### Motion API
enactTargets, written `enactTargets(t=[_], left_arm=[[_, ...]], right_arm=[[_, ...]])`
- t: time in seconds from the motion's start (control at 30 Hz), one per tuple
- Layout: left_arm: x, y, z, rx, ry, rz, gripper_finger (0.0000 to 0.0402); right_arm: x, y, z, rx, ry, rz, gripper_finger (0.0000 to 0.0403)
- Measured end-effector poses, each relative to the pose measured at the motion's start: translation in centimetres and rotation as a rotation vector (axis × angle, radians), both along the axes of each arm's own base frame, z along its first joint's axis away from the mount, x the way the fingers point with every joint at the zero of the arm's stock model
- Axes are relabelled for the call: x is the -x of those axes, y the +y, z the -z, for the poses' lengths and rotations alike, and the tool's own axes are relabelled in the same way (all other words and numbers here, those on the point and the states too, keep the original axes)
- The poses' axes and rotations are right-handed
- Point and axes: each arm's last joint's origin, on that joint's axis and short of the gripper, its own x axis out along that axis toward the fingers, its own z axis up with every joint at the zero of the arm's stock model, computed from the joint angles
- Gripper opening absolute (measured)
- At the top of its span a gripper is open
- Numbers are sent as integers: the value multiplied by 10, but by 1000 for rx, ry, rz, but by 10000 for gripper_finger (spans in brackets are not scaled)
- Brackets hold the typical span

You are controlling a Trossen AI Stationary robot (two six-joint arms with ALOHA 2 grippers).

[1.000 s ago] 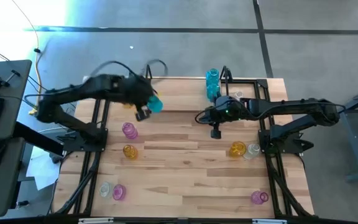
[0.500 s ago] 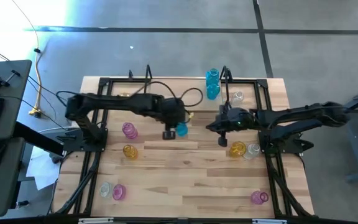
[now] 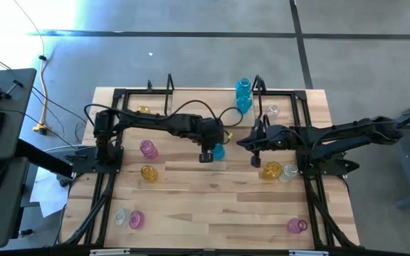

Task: Sort vases onto shelf
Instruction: Put the blue vase on the shelf aligned with the other blue vases

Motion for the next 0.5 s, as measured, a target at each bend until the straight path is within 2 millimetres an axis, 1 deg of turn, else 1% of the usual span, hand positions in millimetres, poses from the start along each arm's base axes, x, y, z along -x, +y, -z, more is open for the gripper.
enactTargets(t=[0.07,0.3,0.5], left_arm=[[-2,0,1,0,-12,-9,21],[-3,0,0,8,-26,-20,77],[-2,-2,0,8,-23,-15,106]], right_arm=[[0,0,-1,-6,-14,11,0],[-1,-1,-2,-34,-33,37,0],[-1,-1,-2,-37,-33,38,0]])
